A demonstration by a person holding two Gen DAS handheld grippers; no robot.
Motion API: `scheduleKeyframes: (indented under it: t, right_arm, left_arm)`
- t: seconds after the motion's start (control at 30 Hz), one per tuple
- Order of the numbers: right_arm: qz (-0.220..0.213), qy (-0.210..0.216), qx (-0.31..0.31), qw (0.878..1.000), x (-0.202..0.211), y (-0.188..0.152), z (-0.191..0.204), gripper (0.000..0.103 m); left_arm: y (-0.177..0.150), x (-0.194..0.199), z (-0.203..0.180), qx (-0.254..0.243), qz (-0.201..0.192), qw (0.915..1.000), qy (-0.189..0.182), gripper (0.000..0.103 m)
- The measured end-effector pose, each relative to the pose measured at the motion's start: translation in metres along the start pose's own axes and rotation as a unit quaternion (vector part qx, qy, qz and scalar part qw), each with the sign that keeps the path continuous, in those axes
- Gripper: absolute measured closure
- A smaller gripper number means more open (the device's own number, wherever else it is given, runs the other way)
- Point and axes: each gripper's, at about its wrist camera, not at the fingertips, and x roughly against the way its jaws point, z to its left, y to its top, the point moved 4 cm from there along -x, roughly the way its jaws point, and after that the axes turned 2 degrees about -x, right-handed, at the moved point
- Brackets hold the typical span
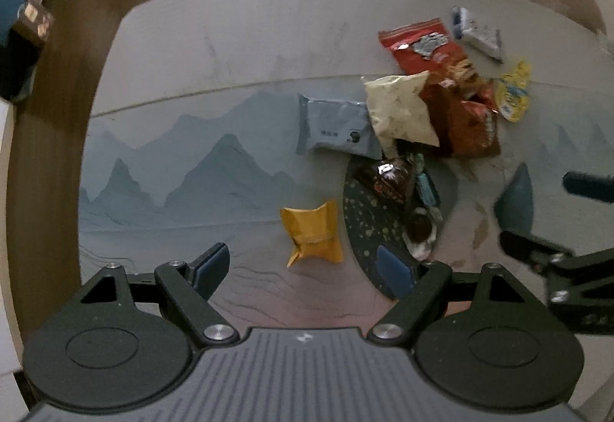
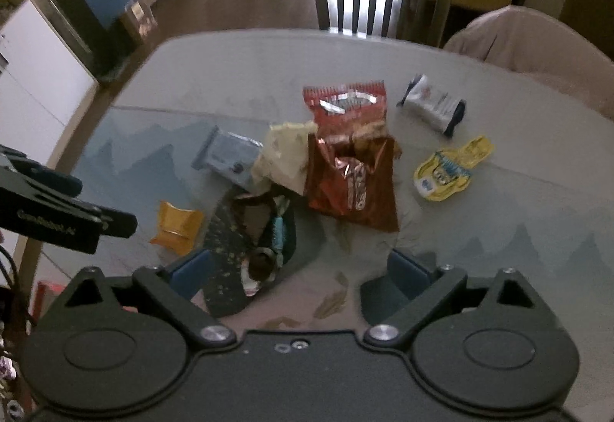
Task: Organize snacks
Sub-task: 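Grasp the yellow pouch with the left gripper while the right gripper grasps the blue-wrapped candy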
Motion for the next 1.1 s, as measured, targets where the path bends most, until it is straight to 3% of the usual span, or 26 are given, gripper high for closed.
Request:
scheduleKeyframes:
  t: [0.3,0.5,0.63,0.9,1.1]
  right_arm:
    - [0.052,0.006,-0.005,0.999,-0.068,0.011,-0.002,0.029]
    - [0.068,0.018,0.001,0.998,-0.091,0.013,-0.001,0.049]
    - [0.075,0.023,0.011,0.997,-0.101,0.014,0.005,0.054]
    - [0.076,0.007,0.052,0.996,-0.116,0.013,0.025,0.067]
    - [0.055,0.002,0.075,0.996,-0.119,0.013,0.036,0.086]
  left_arm:
    - [0.018,-0.061,-0.009,0.021,0.081,0.9965,0.004,0.019]
    - [0.024,-0.082,-0.009,0.018,0.096,0.9952,0.009,0.019]
    - [0.025,-0.094,-0.009,0.009,0.108,0.9940,0.013,0.020]
    - [0.026,-0.110,-0.008,0.001,0.118,0.9929,0.020,0.040]
    - [0.026,-0.111,-0.008,0.001,0.109,0.9940,0.006,0.054]
